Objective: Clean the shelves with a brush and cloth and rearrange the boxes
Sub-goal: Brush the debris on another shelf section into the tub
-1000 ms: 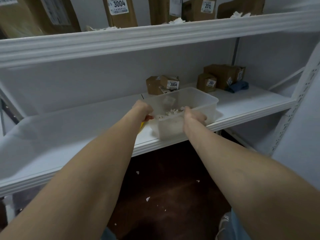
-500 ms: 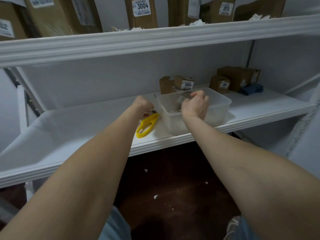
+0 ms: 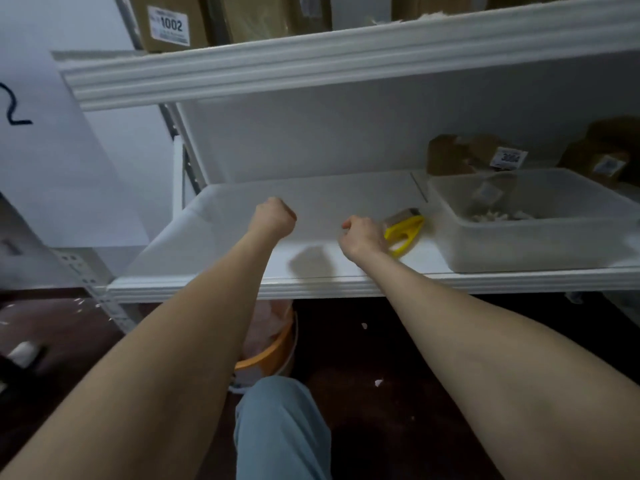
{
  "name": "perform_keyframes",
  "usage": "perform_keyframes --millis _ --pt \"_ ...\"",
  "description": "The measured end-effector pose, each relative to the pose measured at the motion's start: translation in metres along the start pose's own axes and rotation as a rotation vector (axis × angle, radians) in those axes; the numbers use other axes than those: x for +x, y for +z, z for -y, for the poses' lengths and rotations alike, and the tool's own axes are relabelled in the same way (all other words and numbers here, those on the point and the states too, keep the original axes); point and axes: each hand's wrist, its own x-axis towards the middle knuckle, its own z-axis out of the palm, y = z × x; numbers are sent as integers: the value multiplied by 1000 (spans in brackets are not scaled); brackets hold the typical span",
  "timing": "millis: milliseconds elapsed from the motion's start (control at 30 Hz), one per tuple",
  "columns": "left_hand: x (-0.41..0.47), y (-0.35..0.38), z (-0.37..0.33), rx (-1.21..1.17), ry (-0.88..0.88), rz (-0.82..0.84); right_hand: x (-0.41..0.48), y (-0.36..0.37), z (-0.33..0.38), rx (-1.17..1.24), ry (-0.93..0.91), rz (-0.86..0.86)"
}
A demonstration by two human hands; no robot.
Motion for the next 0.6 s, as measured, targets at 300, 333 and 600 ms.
perform_keyframes --millis 300,333,600 --pt "24 -6 96 238 -177 -13 11 60 28 -63 -46 276" --pt "25 -5 103 240 -204 -8 12 66 31 -67 -51 287" --pt "37 1 147 374 -289 -38 23 80 44 -11 48 289"
